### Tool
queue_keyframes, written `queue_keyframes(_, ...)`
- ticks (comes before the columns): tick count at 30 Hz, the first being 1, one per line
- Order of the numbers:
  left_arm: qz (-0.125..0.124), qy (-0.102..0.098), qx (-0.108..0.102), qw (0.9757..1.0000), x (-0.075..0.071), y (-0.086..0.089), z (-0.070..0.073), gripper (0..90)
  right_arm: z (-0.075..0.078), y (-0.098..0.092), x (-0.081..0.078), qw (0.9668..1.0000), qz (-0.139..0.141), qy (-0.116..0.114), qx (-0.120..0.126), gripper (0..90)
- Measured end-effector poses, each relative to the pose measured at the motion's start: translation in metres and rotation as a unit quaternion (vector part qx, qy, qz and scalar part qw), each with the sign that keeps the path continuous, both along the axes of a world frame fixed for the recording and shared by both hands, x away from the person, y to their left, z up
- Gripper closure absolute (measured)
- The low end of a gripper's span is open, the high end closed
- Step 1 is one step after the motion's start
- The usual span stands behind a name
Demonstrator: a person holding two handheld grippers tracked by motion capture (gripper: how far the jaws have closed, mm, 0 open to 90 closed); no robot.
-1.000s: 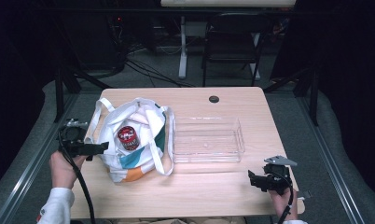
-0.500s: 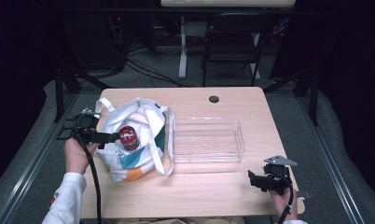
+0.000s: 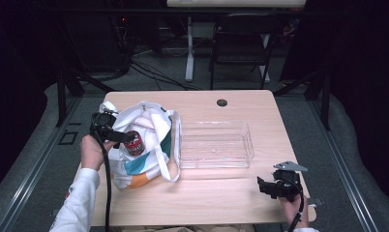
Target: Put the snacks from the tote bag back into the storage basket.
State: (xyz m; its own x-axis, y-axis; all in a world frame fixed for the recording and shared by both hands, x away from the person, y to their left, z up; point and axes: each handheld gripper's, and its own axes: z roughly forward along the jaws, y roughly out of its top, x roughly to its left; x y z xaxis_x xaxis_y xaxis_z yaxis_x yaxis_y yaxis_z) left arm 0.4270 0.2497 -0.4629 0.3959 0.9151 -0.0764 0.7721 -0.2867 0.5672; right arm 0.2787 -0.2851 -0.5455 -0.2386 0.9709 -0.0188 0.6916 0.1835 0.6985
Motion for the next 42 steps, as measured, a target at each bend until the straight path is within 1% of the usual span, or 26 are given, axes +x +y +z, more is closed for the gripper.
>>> queue_keyframes(4, -0.005, 0.009, 0.006, 0.9999, 0.008, -0.006, -0.004, 0.5, 0.000, 0.000, 0.000, 1.0000, 0.001, 0.001, -0.001, 14.2)
queue_keyframes(11, -0.008, 0.020, 0.013, 0.9997, 0.015, -0.011, -0.010, 0.5, 0.000, -0.001, 0.000, 1.0000, 0.002, 0.002, -0.001, 14.2)
queue_keyframes(20, -0.020, 0.034, 0.023, 0.9990, 0.021, -0.018, -0.016, 0.5, 0.000, 0.000, 0.000, 1.0000, 0.002, 0.002, -0.001, 14.2)
queue_keyframes(21, -0.020, 0.034, 0.023, 0.9990, 0.021, -0.018, -0.016, 0.5, 0.000, 0.000, 0.000, 1.0000, 0.002, 0.002, -0.001, 14.2)
queue_keyframes(22, -0.020, 0.039, 0.025, 0.9987, 0.023, -0.019, -0.018, 0.5, 0.000, 0.000, 0.000, 1.0000, 0.001, 0.002, -0.002, 14.2)
queue_keyframes(26, -0.021, 0.046, 0.029, 0.9983, 0.025, -0.019, -0.020, 0.5, 0.000, -0.001, 0.000, 1.0000, 0.003, 0.002, 0.000, 14.2)
queue_keyframes(32, -0.020, 0.051, 0.033, 0.9980, 0.027, -0.020, -0.023, 0.6, 0.000, -0.001, 0.000, 1.0000, 0.002, 0.002, 0.000, 14.2)
queue_keyframes(37, -0.023, 0.059, 0.037, 0.9973, 0.030, -0.021, -0.027, 0.7, 0.000, -0.001, 0.000, 1.0000, 0.004, 0.003, -0.001, 14.2)
queue_keyframes(40, -0.025, 0.062, 0.041, 0.9969, 0.030, -0.023, -0.028, 4.1, 0.000, -0.001, 0.000, 1.0000, 0.003, 0.002, 0.000, 14.2)
queue_keyframes(42, -0.027, 0.062, 0.042, 0.9968, 0.029, -0.023, -0.028, 8.4, 0.000, -0.001, -0.001, 1.0000, 0.003, 0.002, 0.000, 14.2)
